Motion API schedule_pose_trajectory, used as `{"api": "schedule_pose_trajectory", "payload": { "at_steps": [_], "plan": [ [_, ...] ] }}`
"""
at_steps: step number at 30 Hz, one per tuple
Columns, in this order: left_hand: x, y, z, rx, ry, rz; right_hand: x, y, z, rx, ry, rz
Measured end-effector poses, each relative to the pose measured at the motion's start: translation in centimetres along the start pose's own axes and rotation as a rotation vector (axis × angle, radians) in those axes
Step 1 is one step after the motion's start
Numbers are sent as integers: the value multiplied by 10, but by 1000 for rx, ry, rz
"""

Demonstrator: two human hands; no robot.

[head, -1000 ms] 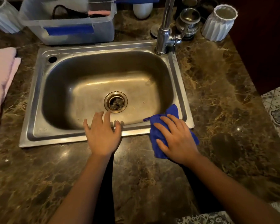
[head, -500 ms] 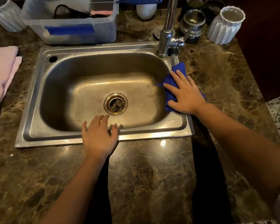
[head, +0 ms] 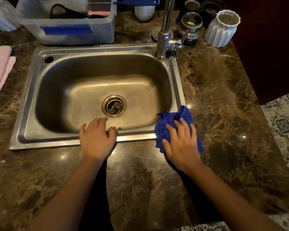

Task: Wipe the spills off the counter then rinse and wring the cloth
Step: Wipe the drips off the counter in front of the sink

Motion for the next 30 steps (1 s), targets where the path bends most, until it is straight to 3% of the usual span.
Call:
{"api": "schedule_pose_trajectory", "payload": {
  "at_steps": [8,14,18,25,28,30],
  "plan": [
    [0,1,-2,14,-39,-21,-97,-8,14,-127,-114,50],
    [-2,3,0,34,-6,-39,-79,-10,12,-61,-228,246],
    [-2,3,0,43,13,-72,-48,-8,8,25,-194,248],
    [0,-12,-15,100,199,-317,-80,-2,14,24,-221,122],
    [5,-8,-30,-13,400,-194,-97,1,17,-32,-288,42],
    [6,-3,-32,-99,424,-127,-89,2,19,-69,-343,99]
  ]
}}
Point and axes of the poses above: each hand's wrist, its own z-axis towards the middle knuckle, its own y-axis out of the palm, x = y × z, the point moved 1 cm from there along z, towards the middle knuckle, and after that the axes turned 7 degrees about -z, right-handed, at the moved point
